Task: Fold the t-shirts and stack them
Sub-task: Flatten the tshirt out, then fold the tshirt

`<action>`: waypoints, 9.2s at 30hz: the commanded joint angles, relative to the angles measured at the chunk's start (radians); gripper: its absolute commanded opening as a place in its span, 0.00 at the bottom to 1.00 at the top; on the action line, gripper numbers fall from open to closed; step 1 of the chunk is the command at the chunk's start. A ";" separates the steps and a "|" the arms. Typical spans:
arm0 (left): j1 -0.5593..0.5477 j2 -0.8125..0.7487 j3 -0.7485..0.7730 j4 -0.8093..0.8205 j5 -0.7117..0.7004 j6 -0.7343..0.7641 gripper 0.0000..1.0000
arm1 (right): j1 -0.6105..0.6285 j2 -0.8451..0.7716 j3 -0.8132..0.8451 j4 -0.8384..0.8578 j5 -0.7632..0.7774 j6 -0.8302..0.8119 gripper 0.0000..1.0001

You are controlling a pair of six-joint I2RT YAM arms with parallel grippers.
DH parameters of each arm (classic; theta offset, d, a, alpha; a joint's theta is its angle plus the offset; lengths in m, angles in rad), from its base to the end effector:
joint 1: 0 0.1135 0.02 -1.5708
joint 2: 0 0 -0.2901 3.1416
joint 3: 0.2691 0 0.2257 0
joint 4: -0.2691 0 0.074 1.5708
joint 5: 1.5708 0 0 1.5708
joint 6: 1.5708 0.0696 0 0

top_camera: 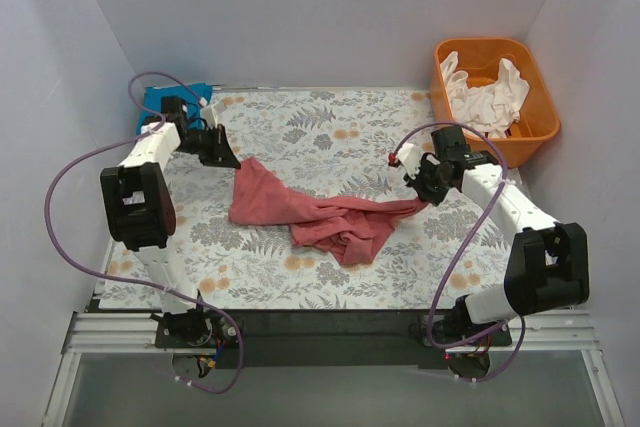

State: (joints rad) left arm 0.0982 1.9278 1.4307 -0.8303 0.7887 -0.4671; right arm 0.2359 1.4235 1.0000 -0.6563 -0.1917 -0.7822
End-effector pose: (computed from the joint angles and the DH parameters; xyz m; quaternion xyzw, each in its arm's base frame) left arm 0.3739 -0.0128 0.2149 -0.2108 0.8931 -0.3955 0.0402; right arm 0.2570 0.0754 0.2402 -0.4909 0.8318 0.0241 0.2580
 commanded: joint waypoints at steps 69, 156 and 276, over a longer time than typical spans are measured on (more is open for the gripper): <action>-0.146 -0.269 -0.251 0.183 -0.737 0.187 0.39 | -0.046 -0.034 0.092 -0.152 -0.210 -0.065 0.01; 0.038 -0.748 0.185 1.011 -0.649 -0.130 0.00 | -0.112 -0.337 0.526 0.935 0.175 0.365 0.01; 0.036 -0.445 -0.408 0.094 -0.330 0.079 0.34 | -0.124 0.336 0.399 0.043 -0.305 -0.335 0.56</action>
State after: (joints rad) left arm 0.0788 1.4578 0.9665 -0.7288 0.4191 -0.3325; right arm 0.0963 1.7924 1.3804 -0.4461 -0.5133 -1.1236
